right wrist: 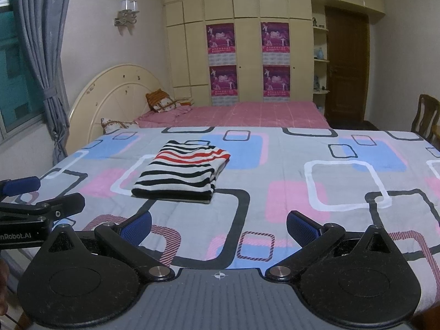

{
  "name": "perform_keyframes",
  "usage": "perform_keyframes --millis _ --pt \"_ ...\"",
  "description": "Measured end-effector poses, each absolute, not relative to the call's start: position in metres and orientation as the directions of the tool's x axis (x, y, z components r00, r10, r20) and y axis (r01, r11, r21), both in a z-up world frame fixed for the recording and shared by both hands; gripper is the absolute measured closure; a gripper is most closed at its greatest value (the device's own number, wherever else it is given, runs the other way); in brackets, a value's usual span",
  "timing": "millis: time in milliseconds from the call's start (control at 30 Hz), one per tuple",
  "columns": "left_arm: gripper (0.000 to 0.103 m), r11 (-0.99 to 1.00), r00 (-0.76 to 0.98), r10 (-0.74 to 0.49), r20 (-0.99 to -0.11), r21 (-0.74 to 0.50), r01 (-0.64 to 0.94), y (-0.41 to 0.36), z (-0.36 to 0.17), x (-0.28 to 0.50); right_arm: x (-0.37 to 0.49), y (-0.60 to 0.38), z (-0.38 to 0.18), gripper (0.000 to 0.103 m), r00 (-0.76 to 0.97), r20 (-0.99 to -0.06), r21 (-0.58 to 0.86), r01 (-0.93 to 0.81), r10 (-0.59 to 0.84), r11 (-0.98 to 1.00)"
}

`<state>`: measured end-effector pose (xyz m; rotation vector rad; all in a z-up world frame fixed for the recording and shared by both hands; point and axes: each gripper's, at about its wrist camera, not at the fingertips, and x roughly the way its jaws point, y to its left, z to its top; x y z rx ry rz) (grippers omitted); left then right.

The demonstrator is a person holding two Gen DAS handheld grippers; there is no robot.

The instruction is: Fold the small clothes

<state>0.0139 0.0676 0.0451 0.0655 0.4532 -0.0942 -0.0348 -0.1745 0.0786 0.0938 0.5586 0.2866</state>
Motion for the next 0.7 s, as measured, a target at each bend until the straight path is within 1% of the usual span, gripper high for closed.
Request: perform_keyframes --millis 467,700 --pt "0.0 0.993 0.897 -0.075 -0.436 0.05 0.107 0.0683 0.0454 0.0137 -0.0326 -0.174 0.0795 0.0 0.809 -0.506 0.164 -0.249 0.298 0.954" --pt "0.0 0.994 0.896 -0.083 -0.437 0.031 0.107 0.0703 0.0455 0.0145 -0.0271 -0.1728 0.0772 0.0 0.805 -0.509 0.162 -0.26 0.306 0.952"
